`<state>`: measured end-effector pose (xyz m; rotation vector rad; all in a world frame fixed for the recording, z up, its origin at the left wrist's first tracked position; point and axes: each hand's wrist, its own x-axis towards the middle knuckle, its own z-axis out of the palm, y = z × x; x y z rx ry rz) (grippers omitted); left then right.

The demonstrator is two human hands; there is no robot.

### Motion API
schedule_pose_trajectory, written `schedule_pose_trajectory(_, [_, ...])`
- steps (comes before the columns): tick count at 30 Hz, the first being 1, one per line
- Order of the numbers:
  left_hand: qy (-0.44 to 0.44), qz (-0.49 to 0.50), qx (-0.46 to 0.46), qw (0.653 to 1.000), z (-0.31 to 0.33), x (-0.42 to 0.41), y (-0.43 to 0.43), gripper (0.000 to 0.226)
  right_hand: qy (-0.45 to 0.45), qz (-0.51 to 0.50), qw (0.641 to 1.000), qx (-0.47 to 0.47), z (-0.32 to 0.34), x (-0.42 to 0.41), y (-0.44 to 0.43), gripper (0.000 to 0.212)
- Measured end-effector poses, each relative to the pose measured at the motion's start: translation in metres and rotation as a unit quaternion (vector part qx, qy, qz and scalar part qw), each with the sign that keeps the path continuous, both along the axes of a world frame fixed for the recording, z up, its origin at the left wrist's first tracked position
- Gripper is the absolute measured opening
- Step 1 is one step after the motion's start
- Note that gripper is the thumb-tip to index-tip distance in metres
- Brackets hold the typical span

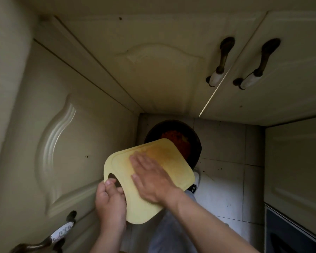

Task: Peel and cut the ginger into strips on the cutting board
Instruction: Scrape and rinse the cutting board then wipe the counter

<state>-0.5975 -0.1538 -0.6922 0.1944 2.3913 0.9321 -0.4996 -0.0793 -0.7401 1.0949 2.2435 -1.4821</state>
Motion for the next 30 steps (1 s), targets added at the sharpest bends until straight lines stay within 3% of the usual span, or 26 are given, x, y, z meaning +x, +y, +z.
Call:
schedule_pose_trajectory(3, [0.014,-0.011,-0.009,1.000,-0.001,-0.007,-0.002,0.028,-0.144,-0.080,0.983,-0.081,-0.034,0.028,0.029,0.068])
schedule_pose_trajectory(6, [0.024,-0.007,-0.015,1.000,0.000,-0.010,-0.001,0.027,-0.232,-0.106,0.964,-0.072,-0.050,0.055,0.036,0.070])
schedule_pose_trajectory(9, [0.023,0.002,-0.019,1.000,-0.001,-0.007,0.000,0.027,-0.163,-0.118,0.977,-0.070,-0.029,0.053,0.013,0.068])
schedule_pose_trajectory(13, [0.021,0.001,-0.004,1.000,0.003,-0.001,0.006,0.027,0.072,-0.048,0.996,-0.022,0.032,0.029,-0.045,0.066])
schedule_pose_trajectory(15, [0.020,0.010,0.002,1.000,0.006,-0.001,0.010,0.026,0.084,0.018,0.996,0.002,0.033,0.027,-0.049,0.068])
schedule_pose_trajectory(17, [0.015,0.029,0.019,0.999,0.009,-0.003,0.013,0.027,-0.028,-0.011,1.000,-0.005,0.002,0.040,-0.034,0.066])
schedule_pose_trajectory(19, [0.016,0.040,0.032,0.999,0.013,-0.005,0.014,0.025,-0.200,-0.111,0.969,-0.092,-0.030,0.068,-0.005,0.065])
schedule_pose_trajectory(21, [0.020,0.044,0.040,0.998,0.015,-0.006,0.015,0.025,-0.264,-0.163,0.944,-0.113,-0.041,0.093,0.014,0.068])
schedule_pose_trajectory(23, [0.014,0.050,0.041,0.998,0.015,-0.007,0.018,0.026,-0.213,-0.155,0.962,-0.066,-0.024,0.094,0.011,0.068])
schedule_pose_trajectory(27, [-0.011,0.064,0.036,0.997,0.018,0.003,0.022,0.023,0.035,-0.060,0.998,-0.002,0.044,0.062,-0.033,0.066])
schedule_pose_trajectory(29, [-0.008,0.054,0.036,0.998,0.023,0.006,0.024,0.024,0.024,-0.041,0.999,0.001,0.028,0.058,-0.039,0.064])
schedule_pose_trajectory(30, [-0.004,0.050,0.041,0.998,0.027,0.006,0.025,0.025,-0.054,-0.120,0.989,-0.060,0.008,0.064,-0.032,0.064])
